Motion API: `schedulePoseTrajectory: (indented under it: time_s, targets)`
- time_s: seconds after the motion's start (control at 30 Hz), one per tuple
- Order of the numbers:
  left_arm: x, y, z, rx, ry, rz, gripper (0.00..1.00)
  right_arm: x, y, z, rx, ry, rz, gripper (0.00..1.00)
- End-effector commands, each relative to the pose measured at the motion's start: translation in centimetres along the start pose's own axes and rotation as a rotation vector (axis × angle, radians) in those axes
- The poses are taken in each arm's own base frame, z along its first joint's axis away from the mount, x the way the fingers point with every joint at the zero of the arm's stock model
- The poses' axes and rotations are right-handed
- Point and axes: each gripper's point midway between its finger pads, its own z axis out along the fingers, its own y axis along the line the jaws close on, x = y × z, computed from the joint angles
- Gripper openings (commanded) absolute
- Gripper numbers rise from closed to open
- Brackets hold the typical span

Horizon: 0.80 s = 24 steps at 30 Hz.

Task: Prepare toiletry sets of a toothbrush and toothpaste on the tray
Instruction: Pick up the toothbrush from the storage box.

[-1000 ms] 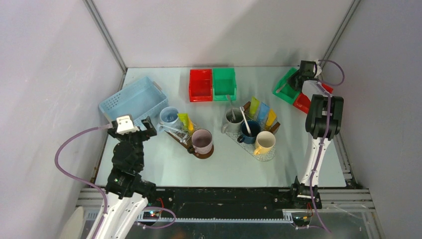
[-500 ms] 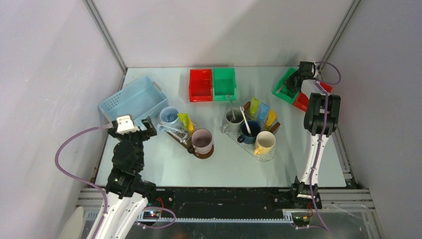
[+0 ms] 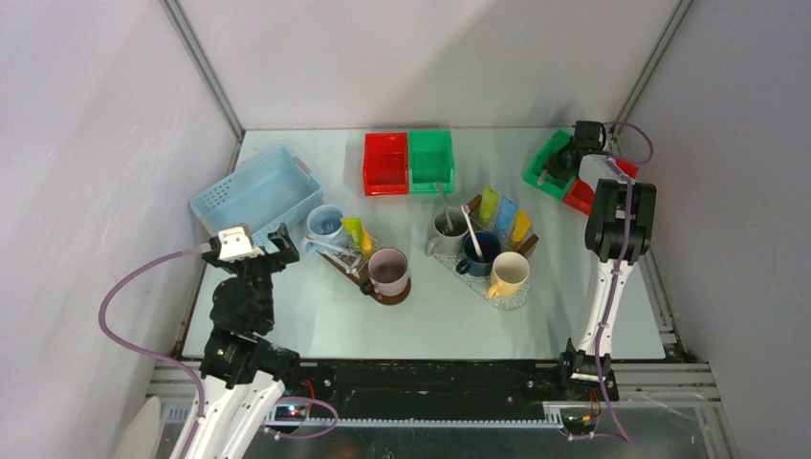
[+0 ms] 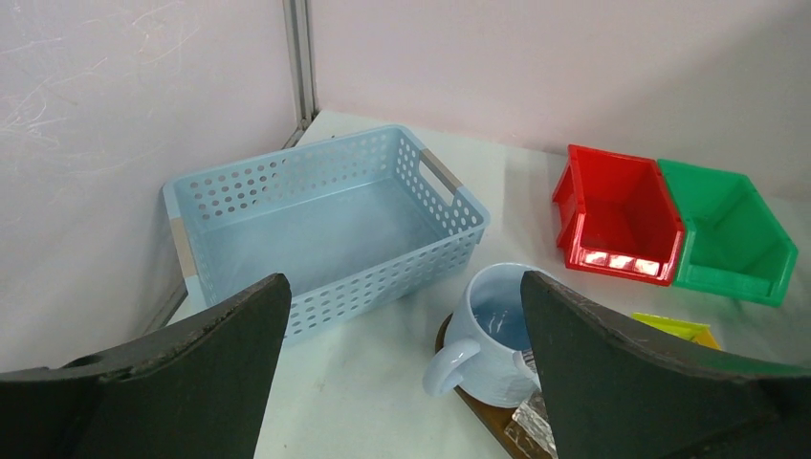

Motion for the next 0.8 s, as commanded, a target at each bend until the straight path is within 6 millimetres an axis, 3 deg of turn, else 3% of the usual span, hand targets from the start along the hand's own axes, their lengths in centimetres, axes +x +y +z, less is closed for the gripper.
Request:
schedulePoseTrajectory:
  time_s: [0.0, 0.27, 0.53, 0.7, 0.77]
  targets:
    - [-1.1, 0.1, -0.2, 0.007, -0.041, -0.006, 0.97, -2.6, 2.9, -4.2, -0.073, -0.089, -0.072, 0.00]
    - [-1.7, 0.2, -0.7, 0.013, -0.065, -0.027, 0.97, -4.7, 5.0, -9.7, -0.158, -0.227, -0.157, 0.00]
    - [-2.6, 0.4, -1.3, 0.023, -0.100, -0.056, 0.97, -5.9, 7.0, -17.7, -0.216, -0.365, -0.255, 0.00]
    - [-3.1, 0.8, -1.8, 0.010, -0.125, -0.073, 0.97, -5.5, 8.2, -22.4, -0.253, -0.420, -0.327, 0.00]
    - [-3.3, 1.1, -1.9, -0.002, -0.132, -0.078, 0.97, -5.0, 9.0, -25.2, -0.289, -0.456, -0.360, 0.00]
